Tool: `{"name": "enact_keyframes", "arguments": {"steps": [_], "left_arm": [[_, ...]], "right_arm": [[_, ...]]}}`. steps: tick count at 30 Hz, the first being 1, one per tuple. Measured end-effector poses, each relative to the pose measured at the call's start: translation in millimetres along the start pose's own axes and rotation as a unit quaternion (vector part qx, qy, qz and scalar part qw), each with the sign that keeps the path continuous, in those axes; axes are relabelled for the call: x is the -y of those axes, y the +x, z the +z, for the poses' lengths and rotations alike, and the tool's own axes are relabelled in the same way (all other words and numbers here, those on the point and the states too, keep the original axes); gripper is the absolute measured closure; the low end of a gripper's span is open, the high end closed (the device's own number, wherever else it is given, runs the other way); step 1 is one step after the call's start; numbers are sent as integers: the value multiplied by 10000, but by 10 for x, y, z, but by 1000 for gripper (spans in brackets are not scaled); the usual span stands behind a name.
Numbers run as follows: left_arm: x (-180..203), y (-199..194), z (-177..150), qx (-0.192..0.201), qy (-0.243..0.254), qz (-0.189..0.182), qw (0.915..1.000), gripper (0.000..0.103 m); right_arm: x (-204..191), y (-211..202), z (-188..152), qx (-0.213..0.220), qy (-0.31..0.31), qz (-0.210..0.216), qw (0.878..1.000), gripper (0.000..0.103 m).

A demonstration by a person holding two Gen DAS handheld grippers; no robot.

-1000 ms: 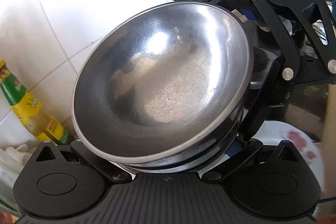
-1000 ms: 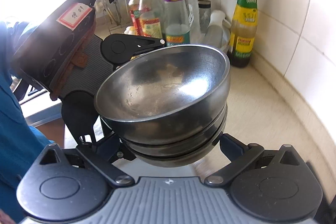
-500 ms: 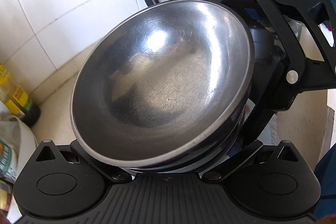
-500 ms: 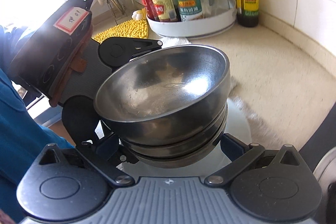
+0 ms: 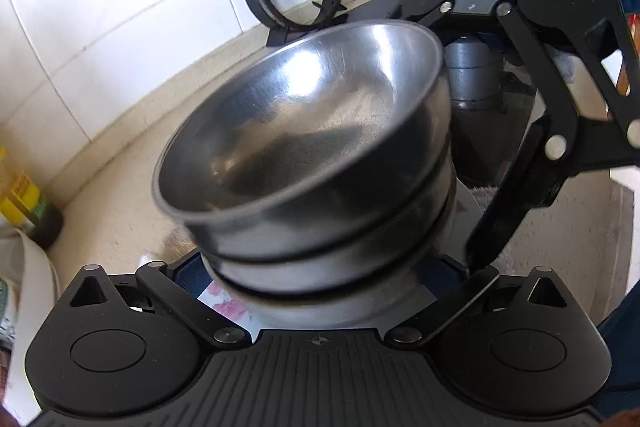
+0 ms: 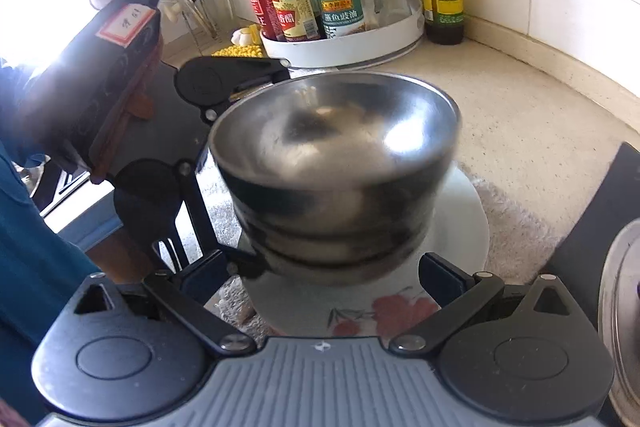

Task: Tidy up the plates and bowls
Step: 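Carry the steel bowl stack over the floral plates and lower it onto them, then open both tools and pull them back from the bowl stack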

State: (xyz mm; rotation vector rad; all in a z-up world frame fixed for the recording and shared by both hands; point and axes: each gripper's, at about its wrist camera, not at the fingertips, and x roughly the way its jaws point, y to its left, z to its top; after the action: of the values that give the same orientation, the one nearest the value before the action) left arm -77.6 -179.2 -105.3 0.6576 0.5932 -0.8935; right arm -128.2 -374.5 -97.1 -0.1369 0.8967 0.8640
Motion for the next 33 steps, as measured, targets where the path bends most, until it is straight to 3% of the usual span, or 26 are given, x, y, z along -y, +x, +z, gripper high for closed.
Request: {"name": "enact_keyframes", "arguments": {"steps": [10,20,24,28,31,33], "left_arm": [[43,-288,-242,29,-316,148,9994,0],[200,-489,-330,7,-185,137,9997,0],[200,-670,-414,-23,-310,268,9992,0],[93,-936,-501,129,-978,403,9943,0],[-7,-1126,-548,249,-1741,564,9828,0],[-50,-1262,-579,352,-2340,639,9695,0]], "right_arm": [[-191,-213,-246,273,672,-640,9953,0],[-559,-459,-493,974,1233,-917,9833,0],[-699,-566,-586,1529,1753,-1086,9665,0],[-895,-589,-565,1990,2224,-1390,9443,0],[-1099,-573,-589,2354,2645,-1448,9239,0],[-1238,-543,-613,2465,2860,-1486,9140,0]]}}
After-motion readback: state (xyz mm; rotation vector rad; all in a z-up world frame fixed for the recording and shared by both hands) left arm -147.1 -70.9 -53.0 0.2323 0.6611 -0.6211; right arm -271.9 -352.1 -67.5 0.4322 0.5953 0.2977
